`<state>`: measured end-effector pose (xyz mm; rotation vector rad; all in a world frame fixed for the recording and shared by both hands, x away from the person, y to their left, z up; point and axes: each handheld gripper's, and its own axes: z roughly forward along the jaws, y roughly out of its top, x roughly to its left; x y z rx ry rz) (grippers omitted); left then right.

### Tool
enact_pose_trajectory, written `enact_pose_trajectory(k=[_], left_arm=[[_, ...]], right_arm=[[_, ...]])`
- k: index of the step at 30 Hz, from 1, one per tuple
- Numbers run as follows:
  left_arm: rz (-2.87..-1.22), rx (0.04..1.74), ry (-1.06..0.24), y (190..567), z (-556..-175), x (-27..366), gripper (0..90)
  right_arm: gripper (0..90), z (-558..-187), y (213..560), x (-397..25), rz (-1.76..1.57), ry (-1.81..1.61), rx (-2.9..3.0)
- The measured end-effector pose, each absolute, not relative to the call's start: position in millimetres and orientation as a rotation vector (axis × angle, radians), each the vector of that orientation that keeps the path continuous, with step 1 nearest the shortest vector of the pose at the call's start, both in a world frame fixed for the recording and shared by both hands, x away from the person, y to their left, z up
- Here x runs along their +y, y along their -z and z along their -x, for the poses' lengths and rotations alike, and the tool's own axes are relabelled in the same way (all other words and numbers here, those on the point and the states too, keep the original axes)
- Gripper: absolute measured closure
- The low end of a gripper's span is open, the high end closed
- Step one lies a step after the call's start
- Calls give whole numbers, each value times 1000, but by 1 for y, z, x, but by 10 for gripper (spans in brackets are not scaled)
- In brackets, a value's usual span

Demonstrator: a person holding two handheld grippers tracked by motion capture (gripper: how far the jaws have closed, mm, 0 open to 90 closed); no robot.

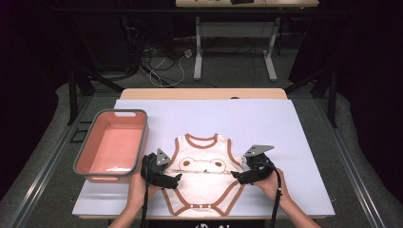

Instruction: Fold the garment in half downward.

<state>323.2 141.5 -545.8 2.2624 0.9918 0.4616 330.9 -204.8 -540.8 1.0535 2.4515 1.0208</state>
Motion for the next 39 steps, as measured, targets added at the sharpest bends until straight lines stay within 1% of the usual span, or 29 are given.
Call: enact_pose_trajectory(k=[3, 10, 18, 28, 31, 34, 37, 38, 39], left_arm=[[-2267, 1003, -427, 546, -326, 140, 1], [-2264, 1008, -436, 546, -333, 139, 0], [-2256, 1008, -455, 543, -346, 133, 0], [-2221, 1055, -406, 541, -367, 124, 2], [-2213, 1078, -400, 541, -375, 121, 25], [-2211, 1099, -412, 543, -382, 119, 70], [-2199, 1135, -424, 545, -390, 117, 116], [-2197, 1143, -412, 545, -394, 118, 148], [-2190, 1158, -381, 546, -398, 118, 154]], right_arm=[[139, -333, 539, -203, -1062, -1037, 2444], [123, -341, 538, -198, -1079, -1050, 2433], [128, -352, 536, -192, -1095, -1048, 2412], [139, -373, 539, -187, -1151, -1043, 2381], [148, -380, 537, -185, -1153, -1048, 2369], [165, -386, 537, -182, -1157, -1038, 2353], [210, -393, 537, -180, -1158, -1038, 2341], [233, -395, 537, -179, -1167, -1036, 2329], [253, -398, 538, -179, -1182, -1028, 2323]])
